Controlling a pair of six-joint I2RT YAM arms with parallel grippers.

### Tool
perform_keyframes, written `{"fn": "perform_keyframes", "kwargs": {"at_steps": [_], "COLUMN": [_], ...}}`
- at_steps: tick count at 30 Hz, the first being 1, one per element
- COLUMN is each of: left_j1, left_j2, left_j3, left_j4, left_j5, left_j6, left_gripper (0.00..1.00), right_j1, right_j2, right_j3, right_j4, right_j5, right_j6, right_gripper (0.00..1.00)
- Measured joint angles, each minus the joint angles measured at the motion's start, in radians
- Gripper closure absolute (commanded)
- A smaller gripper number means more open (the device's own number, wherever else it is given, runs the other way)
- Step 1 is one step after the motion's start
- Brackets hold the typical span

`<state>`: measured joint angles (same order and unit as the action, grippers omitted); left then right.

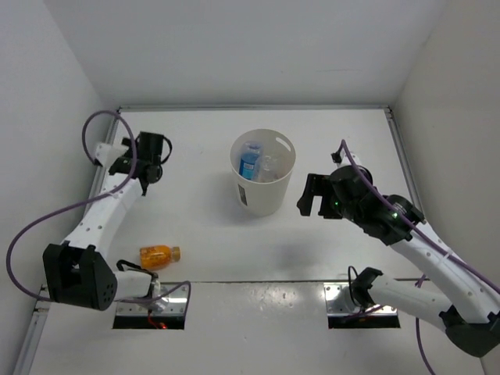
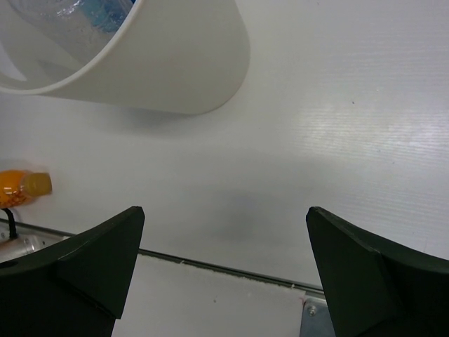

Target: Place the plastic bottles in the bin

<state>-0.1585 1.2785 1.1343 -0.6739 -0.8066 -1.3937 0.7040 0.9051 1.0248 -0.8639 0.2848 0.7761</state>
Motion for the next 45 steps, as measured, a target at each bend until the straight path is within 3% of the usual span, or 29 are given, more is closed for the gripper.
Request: {"fn": "perform_keyframes", "kwargs": {"at_steps": [6,9,14,28,36,45], "left_j1": [0.048,0.051,0.053,0.033,0.005,0.001], "left_j2": [0.003,0.003,0.046,0.045,0.011,0.005], "left_j3": [-0.188,-0.202,-0.171,-0.166,-0.249,-0.387], "left_j4": [-0.274,-0.359,-0.466,-0.590,-0.600,-0.595], "left_j5": [0.223,0.299,0.348,0.425,0.462,0.480], "left_j6": [-0.296,-0.359,-0.392,-0.422,-0.453,-0.478], "left_gripper": [0.00,0.08,0.10,0.00,0.00,0.00], "right_j1": [0.000,0.000,0.000,0.000,0.000,0.000], "right_j2": [0.028,0.030,0.031,0.081,0.157,0.122], "right_j3": [-0.003,-0.013,-0.032,-0.086,-0.086,-0.111], "right_j4": [0.006,0.006,0.002,0.000,-0.002,-0.008], "right_j5": [-0.010,-0.011,-0.017,-0.044,-0.059,-0.063], "right_j6": [-0.008,-0.009,-0.010,-0.026,-0.070,-0.077], "right_gripper": [0.00,0.00,0.00,0.00,0.00,0.00]}}
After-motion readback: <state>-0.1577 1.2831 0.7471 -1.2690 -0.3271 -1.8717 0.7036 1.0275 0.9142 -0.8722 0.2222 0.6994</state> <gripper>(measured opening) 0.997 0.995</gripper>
